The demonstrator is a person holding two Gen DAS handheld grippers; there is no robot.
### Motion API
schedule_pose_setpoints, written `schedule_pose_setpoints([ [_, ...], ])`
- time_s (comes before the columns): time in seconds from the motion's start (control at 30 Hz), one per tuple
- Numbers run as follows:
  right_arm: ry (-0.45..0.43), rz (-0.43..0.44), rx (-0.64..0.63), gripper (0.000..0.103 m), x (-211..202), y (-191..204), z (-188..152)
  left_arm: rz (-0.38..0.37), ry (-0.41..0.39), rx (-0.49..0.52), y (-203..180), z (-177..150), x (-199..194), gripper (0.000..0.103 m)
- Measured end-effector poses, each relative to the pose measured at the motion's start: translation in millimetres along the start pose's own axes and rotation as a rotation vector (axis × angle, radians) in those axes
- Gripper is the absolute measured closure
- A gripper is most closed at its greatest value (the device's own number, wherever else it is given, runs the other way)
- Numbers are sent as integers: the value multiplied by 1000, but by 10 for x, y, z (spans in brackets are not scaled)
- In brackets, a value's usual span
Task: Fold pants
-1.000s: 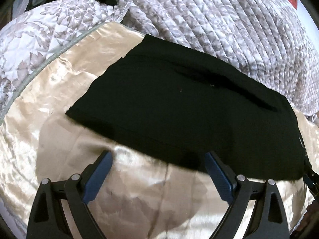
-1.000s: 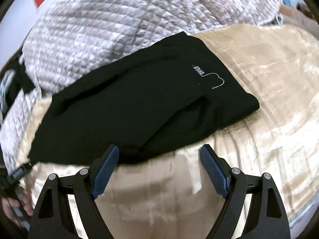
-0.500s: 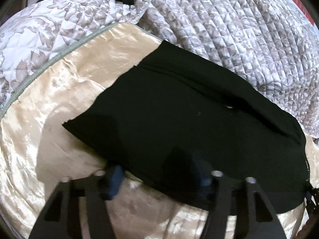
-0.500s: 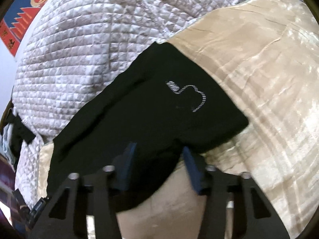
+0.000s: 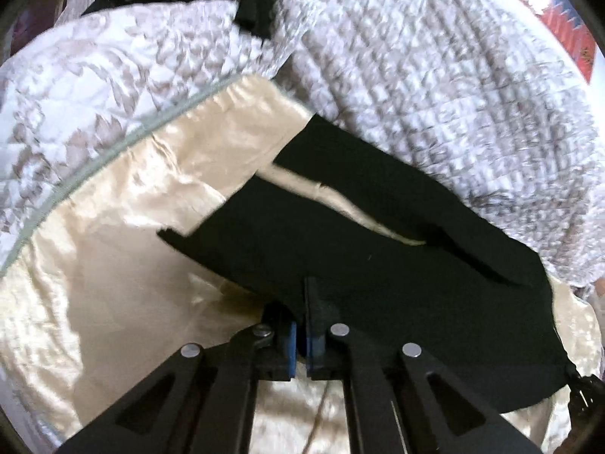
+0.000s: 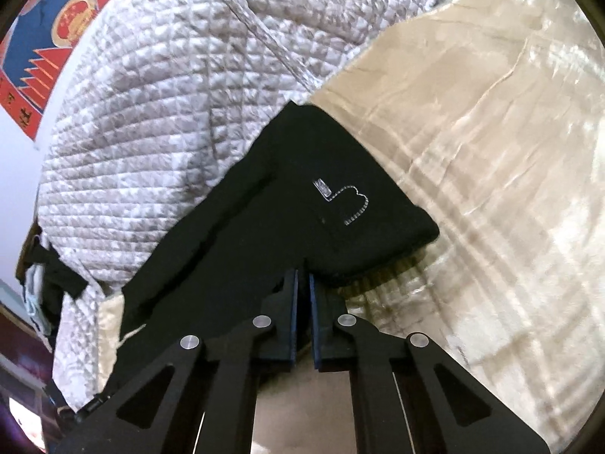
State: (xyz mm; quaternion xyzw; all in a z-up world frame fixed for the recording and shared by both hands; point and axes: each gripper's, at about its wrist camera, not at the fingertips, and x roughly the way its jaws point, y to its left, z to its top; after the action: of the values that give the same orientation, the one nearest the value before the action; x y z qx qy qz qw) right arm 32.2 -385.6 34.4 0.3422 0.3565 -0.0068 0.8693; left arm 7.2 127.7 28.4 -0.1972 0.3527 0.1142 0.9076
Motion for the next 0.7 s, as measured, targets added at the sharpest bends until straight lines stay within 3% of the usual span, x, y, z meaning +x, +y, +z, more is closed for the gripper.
schedule_pose_setpoints([
  [0.23, 2, 37, -3, 100, -520, -60, -121, -28, -24, 25, 178, -255, -489, 99],
  [0.43, 75, -43, 4, 100, -627, -335, -458, 14, 64, 19, 350, -582, -451, 99],
  [0.5, 97, -53, 26, 101, -611, -436, -529, 13, 59, 21, 366, -629, -502, 99],
  [0.6, 89, -55, 20, 101, -688, -466, -591, 11, 44, 18, 374, -660, -567, 99],
  [0.7, 71, -65, -12, 101, -745, -446, -628, 41, 95, 31, 379, -714, -439, 99],
])
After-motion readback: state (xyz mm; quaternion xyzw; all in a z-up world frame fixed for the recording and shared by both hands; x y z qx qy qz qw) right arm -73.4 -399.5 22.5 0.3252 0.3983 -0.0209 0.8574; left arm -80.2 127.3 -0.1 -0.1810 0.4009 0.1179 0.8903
